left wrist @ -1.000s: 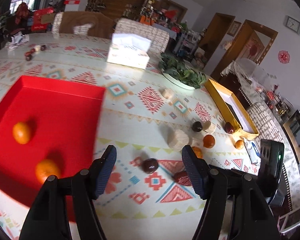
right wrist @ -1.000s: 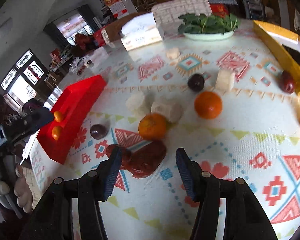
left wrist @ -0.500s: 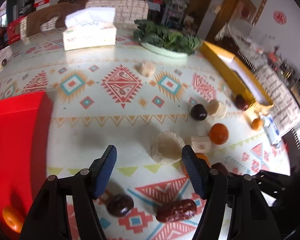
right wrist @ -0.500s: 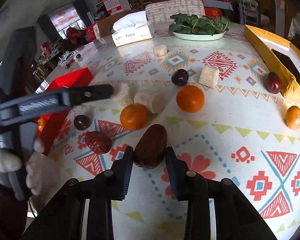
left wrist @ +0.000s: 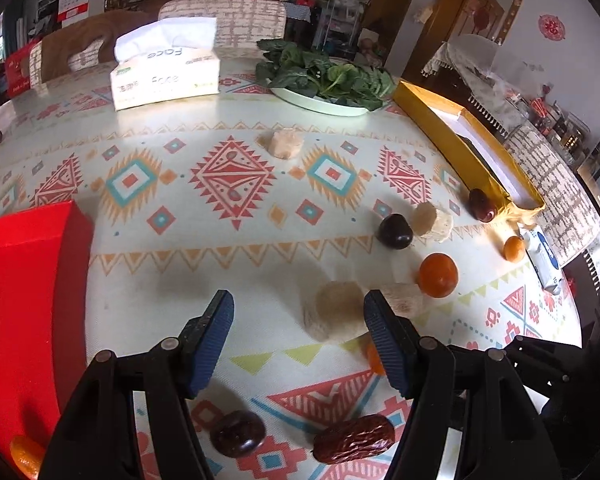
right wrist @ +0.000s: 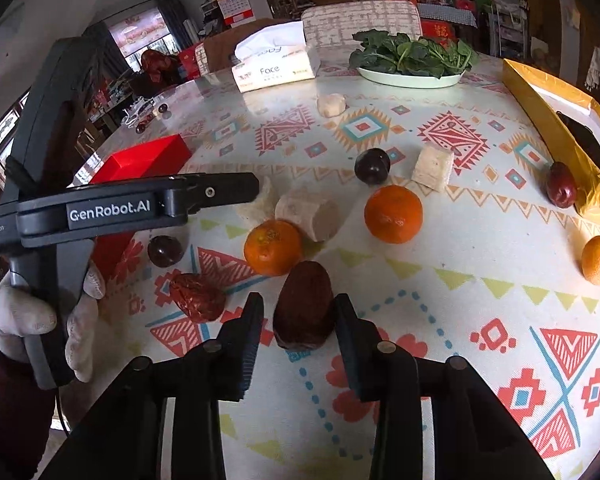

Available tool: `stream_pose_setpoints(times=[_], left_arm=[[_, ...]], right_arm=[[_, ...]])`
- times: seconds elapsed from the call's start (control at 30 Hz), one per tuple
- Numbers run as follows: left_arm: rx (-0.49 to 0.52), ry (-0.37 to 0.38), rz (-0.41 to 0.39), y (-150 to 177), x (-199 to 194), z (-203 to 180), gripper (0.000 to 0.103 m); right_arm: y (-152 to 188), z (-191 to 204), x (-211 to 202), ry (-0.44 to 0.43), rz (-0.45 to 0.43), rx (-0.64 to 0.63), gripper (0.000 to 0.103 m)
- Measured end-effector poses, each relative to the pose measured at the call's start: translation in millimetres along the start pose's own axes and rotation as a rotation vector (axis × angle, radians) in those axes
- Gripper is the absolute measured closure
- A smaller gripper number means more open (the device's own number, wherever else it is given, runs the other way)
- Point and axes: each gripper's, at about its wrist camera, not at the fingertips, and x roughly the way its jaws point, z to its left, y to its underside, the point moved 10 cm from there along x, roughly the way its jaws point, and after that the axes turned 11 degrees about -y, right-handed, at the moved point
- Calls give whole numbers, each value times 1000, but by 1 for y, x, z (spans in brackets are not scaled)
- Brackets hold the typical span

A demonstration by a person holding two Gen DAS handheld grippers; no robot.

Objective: Organize fruits
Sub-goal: 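Grasp a red dried date with the right tool while the left grasps a round rice cake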

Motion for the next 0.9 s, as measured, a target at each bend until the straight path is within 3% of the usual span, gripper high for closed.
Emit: stream_pose_setpoints(times=[0.13, 0.17, 0.53, 0.9], left_arm=[[20, 13, -4, 2, -3, -5, 36], [29, 15, -3, 3, -3, -6, 36], [237, 49, 2, 14, -10, -21, 36], [383, -8, 13, 4, 3, -25, 36]], right_arm=[[1, 0, -1, 5, 5, -9, 64], [2, -1, -2, 17, 9, -13, 70], [7, -17, -15, -1, 6, 7, 70], [8, -19, -17, -67, 14, 13, 70]])
